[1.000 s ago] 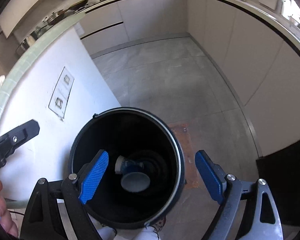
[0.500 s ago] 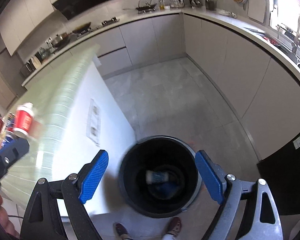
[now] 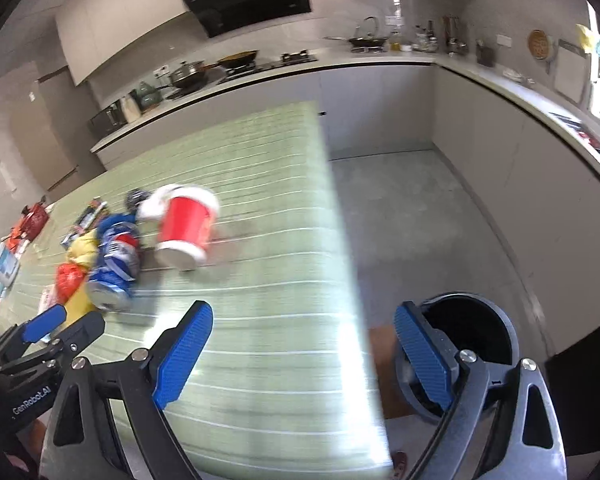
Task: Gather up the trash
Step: 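Return both tools to the island toward the milk carton and Pepsi can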
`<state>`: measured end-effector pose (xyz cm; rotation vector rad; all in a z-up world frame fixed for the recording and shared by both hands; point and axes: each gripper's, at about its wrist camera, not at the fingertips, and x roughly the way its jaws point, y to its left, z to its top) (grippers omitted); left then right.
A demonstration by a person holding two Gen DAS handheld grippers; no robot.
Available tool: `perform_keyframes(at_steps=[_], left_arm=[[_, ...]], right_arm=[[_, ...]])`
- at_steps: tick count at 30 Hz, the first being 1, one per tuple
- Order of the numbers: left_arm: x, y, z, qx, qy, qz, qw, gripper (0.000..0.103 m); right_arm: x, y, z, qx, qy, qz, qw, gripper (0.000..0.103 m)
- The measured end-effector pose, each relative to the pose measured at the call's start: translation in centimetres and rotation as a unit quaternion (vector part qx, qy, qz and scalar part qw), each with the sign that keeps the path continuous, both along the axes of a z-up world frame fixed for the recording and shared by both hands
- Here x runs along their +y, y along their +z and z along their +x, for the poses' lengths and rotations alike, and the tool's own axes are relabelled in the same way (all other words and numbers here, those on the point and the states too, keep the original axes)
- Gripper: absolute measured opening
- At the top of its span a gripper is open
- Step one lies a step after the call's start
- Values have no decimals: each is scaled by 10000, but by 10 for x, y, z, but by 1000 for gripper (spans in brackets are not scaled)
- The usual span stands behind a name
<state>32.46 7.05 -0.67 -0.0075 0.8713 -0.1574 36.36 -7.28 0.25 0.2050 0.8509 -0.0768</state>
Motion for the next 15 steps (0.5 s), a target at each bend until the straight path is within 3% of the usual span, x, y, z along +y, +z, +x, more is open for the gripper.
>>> perform_keyframes(at_steps=[10, 15], left_arm=[[85, -13, 9, 56, 853, -8, 9963, 79], [119, -18, 9, 127, 1376, 172, 9903, 79]], right_arm=[[68, -5, 32, 28, 624, -55, 9980, 94], [83, -9, 51, -9, 994, 221, 9948, 94]])
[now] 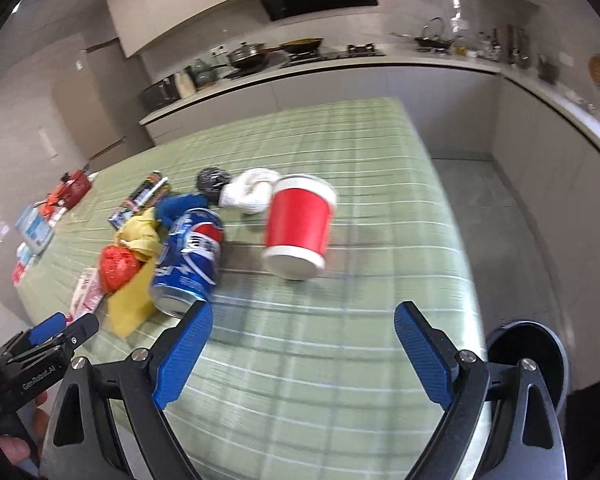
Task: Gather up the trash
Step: 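Return both tools to the island toward the milk carton and Pepsi can, then grasp the milk carton with the left tool while the right grasps the Pepsi can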
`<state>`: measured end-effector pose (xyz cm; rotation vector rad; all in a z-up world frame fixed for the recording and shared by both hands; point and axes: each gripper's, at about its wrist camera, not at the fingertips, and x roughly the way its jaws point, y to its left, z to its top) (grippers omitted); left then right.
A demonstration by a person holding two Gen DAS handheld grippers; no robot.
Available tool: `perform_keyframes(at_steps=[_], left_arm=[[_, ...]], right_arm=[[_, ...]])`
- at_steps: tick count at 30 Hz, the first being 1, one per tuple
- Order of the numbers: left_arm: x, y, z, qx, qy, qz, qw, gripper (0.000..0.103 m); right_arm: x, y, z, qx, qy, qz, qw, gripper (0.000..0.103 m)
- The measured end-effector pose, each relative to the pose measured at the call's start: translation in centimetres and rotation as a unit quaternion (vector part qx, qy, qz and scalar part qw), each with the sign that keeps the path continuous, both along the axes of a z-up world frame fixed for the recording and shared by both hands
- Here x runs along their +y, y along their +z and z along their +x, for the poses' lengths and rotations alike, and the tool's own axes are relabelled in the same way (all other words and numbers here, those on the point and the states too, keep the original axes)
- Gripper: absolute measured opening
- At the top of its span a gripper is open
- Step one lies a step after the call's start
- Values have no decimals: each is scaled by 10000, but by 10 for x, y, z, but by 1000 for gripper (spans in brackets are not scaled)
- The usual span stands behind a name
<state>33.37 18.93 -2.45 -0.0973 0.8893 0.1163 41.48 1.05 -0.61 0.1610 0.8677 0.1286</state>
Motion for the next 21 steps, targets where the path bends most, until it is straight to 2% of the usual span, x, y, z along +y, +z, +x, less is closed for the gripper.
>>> perform_keyframes(at_steps=[3, 10, 13, 21], left_arm=[[24, -2, 2, 24, 264, 168, 9995, 79], [80, -15, 11, 92, 608, 98, 9981, 79], [99, -24, 22, 167, 483, -7, 9987, 79], [125, -53, 58, 518, -242, -91, 9983, 79]], right_arm=[[14, -4, 8, -1, 184, 67, 9998, 94], [52, -7, 22, 8, 358, 43, 9993, 94], [68, -7, 27, -17, 271, -5, 9996, 94], [106, -14, 45, 122, -154, -169, 9997, 94]])
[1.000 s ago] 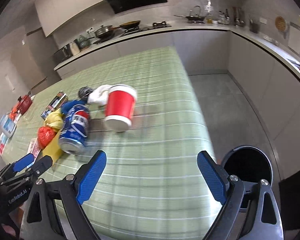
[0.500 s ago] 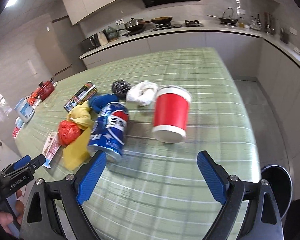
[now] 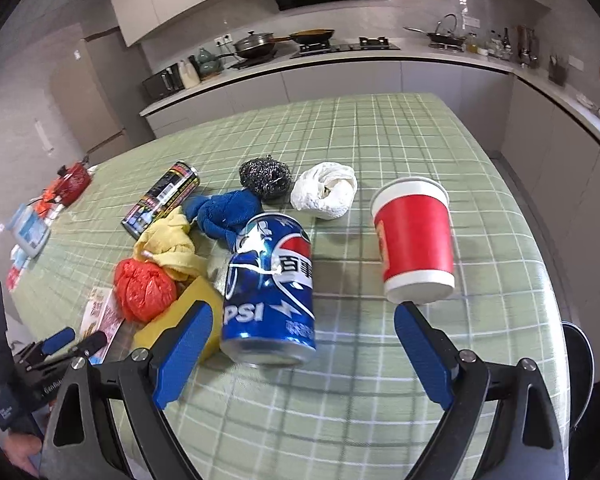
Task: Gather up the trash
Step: 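Grasp the milk carton with the left tool while the right grasps the Pepsi can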
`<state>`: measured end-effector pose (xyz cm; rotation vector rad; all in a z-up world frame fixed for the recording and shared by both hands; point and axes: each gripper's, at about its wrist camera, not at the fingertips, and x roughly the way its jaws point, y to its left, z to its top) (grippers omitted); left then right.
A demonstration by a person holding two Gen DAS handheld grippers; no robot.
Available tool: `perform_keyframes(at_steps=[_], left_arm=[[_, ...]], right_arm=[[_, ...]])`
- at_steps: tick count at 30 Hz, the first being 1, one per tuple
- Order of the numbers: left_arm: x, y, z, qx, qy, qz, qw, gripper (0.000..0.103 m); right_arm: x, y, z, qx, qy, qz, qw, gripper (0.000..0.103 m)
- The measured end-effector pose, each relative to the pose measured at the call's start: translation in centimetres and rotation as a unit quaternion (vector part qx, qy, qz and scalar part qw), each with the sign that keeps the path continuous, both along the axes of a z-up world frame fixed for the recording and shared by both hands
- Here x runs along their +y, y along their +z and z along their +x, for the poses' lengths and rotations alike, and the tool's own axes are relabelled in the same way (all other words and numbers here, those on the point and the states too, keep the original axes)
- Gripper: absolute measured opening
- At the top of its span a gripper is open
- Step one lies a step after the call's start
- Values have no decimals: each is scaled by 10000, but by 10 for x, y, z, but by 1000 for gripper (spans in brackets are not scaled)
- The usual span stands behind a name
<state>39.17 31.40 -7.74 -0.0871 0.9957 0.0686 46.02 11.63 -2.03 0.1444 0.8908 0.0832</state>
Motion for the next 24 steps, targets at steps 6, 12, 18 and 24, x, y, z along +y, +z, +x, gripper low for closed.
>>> perform_keyframes(at_steps=[6, 12, 18, 24], left_arm=[[7, -10, 10, 21, -366, -161, 9992, 78], [15, -14, 12, 13, -537, -304, 9981, 70], [14, -15, 10, 7, -627, -138, 9979, 70], [5, -17, 14, 48, -656, 60, 9978, 74]], right_arm=[[18, -4, 16, 66, -148, -129, 9998, 94], [28, -16, 35, 258, -135, -247, 9993, 94], [34, -36, 49, 525, -39, -313, 9981, 94], [34, -48, 58, 651, 1, -321, 9974, 88]])
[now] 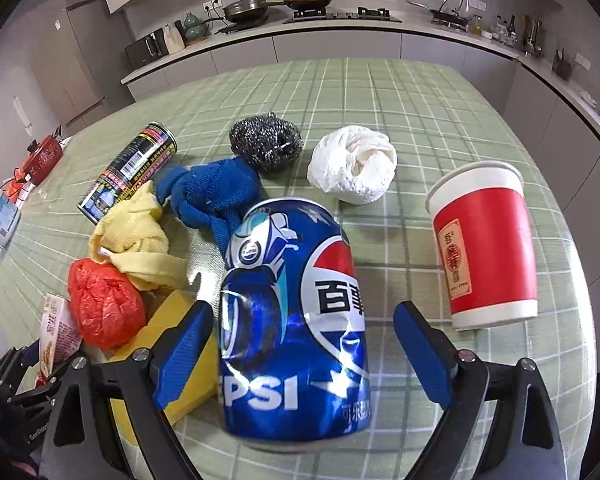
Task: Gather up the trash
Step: 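Grasp the milk carton with the left tool while the right grasps the Pepsi can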
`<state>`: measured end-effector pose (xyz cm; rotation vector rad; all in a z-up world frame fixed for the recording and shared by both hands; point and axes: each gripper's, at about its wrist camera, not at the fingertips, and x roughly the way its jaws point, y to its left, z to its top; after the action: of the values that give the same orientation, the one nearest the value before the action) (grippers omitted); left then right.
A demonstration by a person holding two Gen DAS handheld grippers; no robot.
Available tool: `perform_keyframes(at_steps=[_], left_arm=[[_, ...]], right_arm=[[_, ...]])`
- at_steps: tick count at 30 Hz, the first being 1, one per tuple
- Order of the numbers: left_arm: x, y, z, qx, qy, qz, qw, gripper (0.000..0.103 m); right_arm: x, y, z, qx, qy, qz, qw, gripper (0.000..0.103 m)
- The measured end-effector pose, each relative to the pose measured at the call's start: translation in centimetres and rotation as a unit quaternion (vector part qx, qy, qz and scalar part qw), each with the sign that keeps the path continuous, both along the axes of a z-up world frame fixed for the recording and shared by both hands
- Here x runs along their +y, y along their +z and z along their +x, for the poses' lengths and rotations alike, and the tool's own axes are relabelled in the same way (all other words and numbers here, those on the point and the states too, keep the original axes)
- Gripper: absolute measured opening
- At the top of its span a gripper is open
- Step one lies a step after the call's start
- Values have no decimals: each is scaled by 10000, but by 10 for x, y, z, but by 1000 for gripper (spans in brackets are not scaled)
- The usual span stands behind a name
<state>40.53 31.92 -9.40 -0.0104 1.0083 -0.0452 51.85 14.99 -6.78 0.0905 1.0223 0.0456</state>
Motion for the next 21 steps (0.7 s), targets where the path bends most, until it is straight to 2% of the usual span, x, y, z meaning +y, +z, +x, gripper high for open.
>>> perform_keyframes(at_steps=[1, 3, 6, 8, 10, 21], left_arm=[[-1, 0, 0, 4, 10, 8, 10000, 75], [-3, 0, 1, 5, 25, 13, 10000, 77], [-6, -1, 2, 9, 20, 14, 10000, 82], [-10, -3, 2, 13, -65, 12, 10000, 90], [-11, -3, 2, 5, -80, -32, 10000, 92], [-12, -5, -2, -80, -66, -253, 9996, 102]], right_arm=[[-1, -1, 1, 16, 9, 22, 10000, 81], [0, -5, 5, 95, 82, 66, 9999, 77], [3, -10, 8, 172, 140, 19, 9998, 76], [4, -14, 9, 226, 170, 58, 9996, 74], [5, -14, 9, 190, 193, 7, 9996, 70], [14, -17, 16, 265, 328, -344, 9985, 69]])
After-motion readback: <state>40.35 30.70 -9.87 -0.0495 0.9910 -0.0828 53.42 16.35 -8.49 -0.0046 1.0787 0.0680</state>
